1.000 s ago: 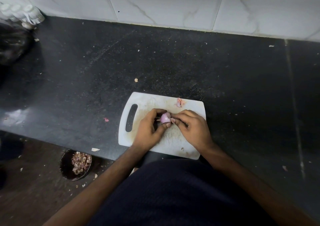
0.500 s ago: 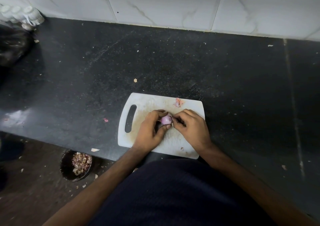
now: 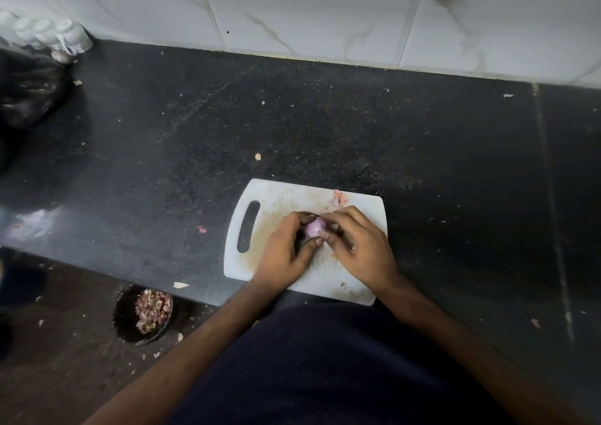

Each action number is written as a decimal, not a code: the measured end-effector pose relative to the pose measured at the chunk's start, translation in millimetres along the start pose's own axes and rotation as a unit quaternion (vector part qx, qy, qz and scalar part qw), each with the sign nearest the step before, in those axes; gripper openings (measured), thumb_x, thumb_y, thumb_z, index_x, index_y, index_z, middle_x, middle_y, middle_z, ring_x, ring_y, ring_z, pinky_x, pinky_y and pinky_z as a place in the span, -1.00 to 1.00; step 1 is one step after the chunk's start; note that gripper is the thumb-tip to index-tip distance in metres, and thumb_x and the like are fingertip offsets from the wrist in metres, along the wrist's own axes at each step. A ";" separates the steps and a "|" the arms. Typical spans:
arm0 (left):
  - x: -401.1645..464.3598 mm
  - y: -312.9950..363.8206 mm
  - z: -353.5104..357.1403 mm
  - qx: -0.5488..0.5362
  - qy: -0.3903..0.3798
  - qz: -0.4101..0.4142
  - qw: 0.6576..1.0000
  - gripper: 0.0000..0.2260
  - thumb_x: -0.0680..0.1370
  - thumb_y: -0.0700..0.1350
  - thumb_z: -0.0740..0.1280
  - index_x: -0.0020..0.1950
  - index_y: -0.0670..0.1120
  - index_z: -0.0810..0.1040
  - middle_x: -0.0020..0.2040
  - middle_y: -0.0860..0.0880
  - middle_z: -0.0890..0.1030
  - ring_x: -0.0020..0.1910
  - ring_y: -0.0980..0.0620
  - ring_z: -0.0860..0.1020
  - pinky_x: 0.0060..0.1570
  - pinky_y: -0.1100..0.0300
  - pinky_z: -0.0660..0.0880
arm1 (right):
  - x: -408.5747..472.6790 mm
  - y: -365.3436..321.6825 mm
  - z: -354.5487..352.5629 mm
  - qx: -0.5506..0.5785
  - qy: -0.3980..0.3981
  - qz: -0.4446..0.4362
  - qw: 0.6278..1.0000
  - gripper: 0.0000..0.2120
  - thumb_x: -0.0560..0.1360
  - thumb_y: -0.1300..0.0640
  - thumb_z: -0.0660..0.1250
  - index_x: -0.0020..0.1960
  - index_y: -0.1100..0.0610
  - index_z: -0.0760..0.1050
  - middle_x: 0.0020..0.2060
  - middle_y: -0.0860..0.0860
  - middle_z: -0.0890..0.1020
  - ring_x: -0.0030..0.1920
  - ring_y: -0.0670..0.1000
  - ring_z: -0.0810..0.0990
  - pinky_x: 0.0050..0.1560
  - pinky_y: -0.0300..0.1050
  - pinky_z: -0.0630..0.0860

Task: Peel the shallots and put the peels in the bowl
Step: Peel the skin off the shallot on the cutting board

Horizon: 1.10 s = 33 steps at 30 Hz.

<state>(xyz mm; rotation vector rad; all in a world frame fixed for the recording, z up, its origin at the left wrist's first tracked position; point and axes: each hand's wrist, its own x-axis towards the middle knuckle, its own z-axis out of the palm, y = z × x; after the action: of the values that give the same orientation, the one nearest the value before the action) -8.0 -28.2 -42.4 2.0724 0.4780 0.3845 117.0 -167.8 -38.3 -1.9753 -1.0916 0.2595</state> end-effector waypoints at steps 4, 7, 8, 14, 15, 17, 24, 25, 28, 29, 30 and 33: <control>-0.4 -1.6 3.1 0.019 -0.002 0.019 1.000 -0.74 0.60 -0.15 0.44 0.26 -0.15 0.52 0.19 0.00 0.60 0.16 0.05 0.59 0.15 0.04 0.54 | 0.6 3.7 3.4 -0.004 0.001 0.008 1.000 -0.88 0.56 0.02 0.42 0.06 0.01 0.58 -0.03 -0.18 0.60 -0.01 -0.14 0.62 -0.08 -0.04 0.62; 0.8 -3.2 3.3 0.017 -0.004 0.019 1.000 -0.75 0.60 -0.15 0.44 0.24 -0.13 0.52 0.21 0.01 0.61 0.19 0.04 0.59 0.18 0.02 0.54 | 1.8 4.3 4.0 -0.022 0.003 0.010 1.000 -0.93 0.56 0.08 0.43 -0.03 0.02 0.54 -0.09 -0.18 0.60 -0.07 -0.14 0.59 -0.11 -0.03 0.59; 1.3 -3.5 3.2 0.015 -0.005 0.017 1.000 -0.75 0.60 -0.15 0.45 0.24 -0.12 0.52 0.21 0.02 0.61 0.19 0.04 0.59 0.19 0.02 0.55 | 1.9 3.2 3.3 -0.024 0.004 0.013 1.000 -0.93 0.57 0.08 0.41 -0.04 0.04 0.53 -0.10 -0.18 0.59 -0.08 -0.14 0.58 -0.12 -0.02 0.58; 2.3 -4.0 4.0 0.014 -0.001 0.013 1.000 -0.76 0.59 -0.15 0.46 0.21 -0.13 0.52 0.21 0.04 0.61 0.17 0.06 0.60 0.16 0.06 0.55 | 0.2 -5.9 7.8 -0.134 -0.021 0.012 0.991 -0.88 0.64 0.02 0.25 0.04 0.07 0.43 -0.08 -0.05 0.62 -0.08 0.05 0.62 -0.31 0.03 0.49; 2.4 -4.2 3.9 0.017 -0.001 0.014 1.000 -0.76 0.59 -0.15 0.46 0.20 -0.14 0.52 0.20 0.04 0.61 0.16 0.07 0.59 0.15 0.07 0.54 | 0.4 -6.8 9.8 -0.153 -0.026 0.006 0.988 -0.92 0.63 0.07 0.28 0.05 0.07 0.42 -0.08 -0.04 0.62 -0.07 0.05 0.62 -0.33 -0.03 0.43; 2.9 -4.7 3.8 0.021 -0.001 0.015 1.000 -0.76 0.59 -0.16 0.47 0.20 -0.14 0.51 0.21 0.04 0.60 0.16 0.08 0.58 0.15 0.10 0.53 | 1.4 -8.6 12.1 -0.178 -0.035 0.007 0.983 -0.93 0.60 0.16 0.32 0.05 0.10 0.44 -0.09 -0.02 0.61 -0.08 0.06 0.62 -0.34 -0.05 0.41; 2.1 -4.2 3.8 0.021 -0.011 0.015 1.000 -0.77 0.62 -0.15 0.43 0.24 -0.12 0.50 0.24 0.02 0.60 0.21 0.04 0.57 0.21 0.08 0.52 | 12.2 -9.1 4.9 -0.164 -0.081 0.101 0.978 -0.81 0.57 0.14 0.31 0.15 0.16 0.40 -0.01 0.06 0.62 -0.04 0.12 0.61 -0.11 0.01 0.45; 1.6 -4.5 3.4 0.017 -0.011 0.012 1.000 -0.77 0.62 -0.16 0.43 0.24 -0.12 0.50 0.24 0.02 0.60 0.21 0.04 0.58 0.21 0.08 0.52 | 13.4 -9.0 3.8 -0.158 -0.085 0.109 0.978 -0.77 0.57 0.11 0.31 0.17 0.16 0.39 0.00 0.05 0.61 -0.03 0.11 0.61 -0.11 -0.01 0.43; 1.8 -4.5 2.4 0.011 -0.005 0.000 1.000 -0.75 0.61 -0.14 0.44 0.24 -0.12 0.51 0.23 0.04 0.62 0.20 0.06 0.59 0.20 0.05 0.54 | 12.1 -8.1 2.4 -0.132 -0.071 0.104 0.983 -0.77 0.59 0.11 0.23 0.21 0.15 0.39 0.06 0.05 0.63 0.00 0.10 0.62 -0.07 0.02 0.51; 2.2 -4.4 2.6 0.010 -0.004 -0.002 1.000 -0.74 0.60 -0.12 0.45 0.25 -0.11 0.51 0.22 0.04 0.62 0.19 0.06 0.59 0.19 0.04 0.54 | 10.3 -6.6 2.0 -0.106 -0.051 0.095 0.988 -0.80 0.61 0.12 0.19 0.21 0.13 0.41 0.07 0.03 0.64 0.01 0.08 0.64 -0.05 0.04 0.55; 2.2 -4.3 2.8 0.009 -0.004 -0.001 1.000 -0.73 0.60 -0.12 0.45 0.25 -0.11 0.51 0.21 0.04 0.62 0.18 0.06 0.60 0.18 0.04 0.55 | 8.1 -5.0 1.6 -0.079 -0.033 0.082 0.993 -0.83 0.65 0.11 0.17 0.19 0.10 0.44 0.07 -0.02 0.65 0.02 0.04 0.64 -0.05 0.05 0.57; 1.7 -5.3 3.6 0.009 -0.004 0.003 1.000 -0.72 0.61 -0.09 0.44 0.27 -0.11 0.49 0.20 0.03 0.61 0.16 0.05 0.60 0.15 0.01 0.56 | 3.3 -4.6 -0.2 -0.056 -0.033 0.028 0.997 -0.81 0.64 -0.05 0.26 0.18 0.01 0.49 0.05 -0.17 0.63 0.00 -0.13 0.62 -0.10 -0.06 0.60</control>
<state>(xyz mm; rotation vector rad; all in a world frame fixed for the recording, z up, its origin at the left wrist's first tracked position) -5.9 -27.5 -48.5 2.0931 0.4729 0.3760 116.4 -164.1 -34.0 -2.1127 -1.1140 0.3006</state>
